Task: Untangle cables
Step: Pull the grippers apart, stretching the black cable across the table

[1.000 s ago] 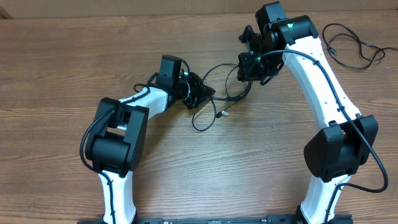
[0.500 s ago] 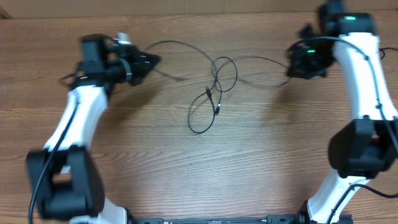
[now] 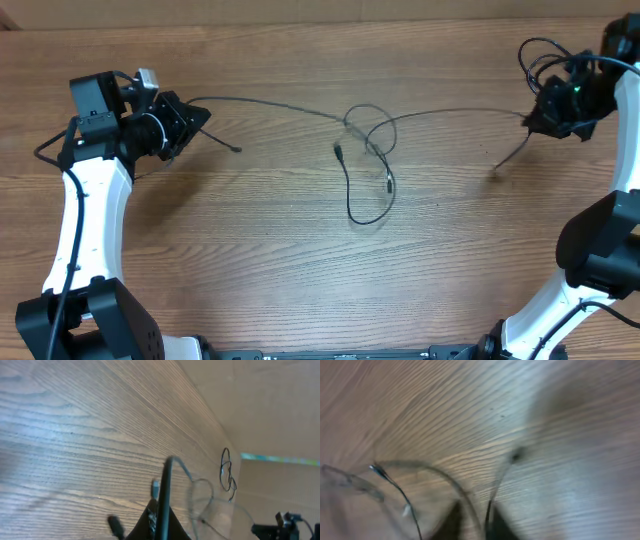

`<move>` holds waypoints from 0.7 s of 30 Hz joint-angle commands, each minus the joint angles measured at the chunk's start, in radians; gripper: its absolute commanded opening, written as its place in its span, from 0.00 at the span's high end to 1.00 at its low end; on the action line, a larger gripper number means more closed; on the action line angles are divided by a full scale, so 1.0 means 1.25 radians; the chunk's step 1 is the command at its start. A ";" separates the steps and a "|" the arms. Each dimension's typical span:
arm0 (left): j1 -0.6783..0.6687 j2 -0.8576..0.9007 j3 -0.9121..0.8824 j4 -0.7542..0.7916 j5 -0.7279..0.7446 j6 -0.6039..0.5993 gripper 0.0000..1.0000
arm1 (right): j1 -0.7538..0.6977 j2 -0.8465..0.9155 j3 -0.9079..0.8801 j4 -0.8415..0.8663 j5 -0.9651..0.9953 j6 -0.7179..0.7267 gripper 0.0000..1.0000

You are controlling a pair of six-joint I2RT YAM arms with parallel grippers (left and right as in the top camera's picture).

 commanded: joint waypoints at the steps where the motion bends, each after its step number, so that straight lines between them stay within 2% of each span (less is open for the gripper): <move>1: -0.016 -0.016 -0.002 0.019 0.056 0.066 0.96 | 0.047 -0.033 -0.001 0.009 -0.036 -0.014 0.04; 2: -0.021 -0.016 -0.002 0.023 0.066 0.075 0.96 | 0.060 -0.033 -0.001 0.014 -0.049 -0.013 0.00; 7: -0.045 -0.016 -0.002 0.042 0.103 0.112 0.96 | 0.130 -0.033 -0.002 0.028 -0.177 -0.013 0.00; 12: -0.053 -0.025 0.003 0.164 0.283 0.139 0.96 | 0.207 -0.033 -0.016 0.078 -0.191 -0.009 0.00; 17: -0.053 -0.062 0.021 0.264 0.366 0.106 0.96 | 0.280 -0.031 -0.054 0.168 -0.199 0.074 0.00; 19: -0.053 -0.084 0.023 0.307 0.380 0.074 0.96 | 0.313 -0.031 -0.079 0.220 -0.198 0.058 0.00; 21: -0.053 -0.108 0.023 0.348 0.380 0.031 0.96 | 0.345 -0.031 -0.105 0.279 -0.198 -0.016 0.00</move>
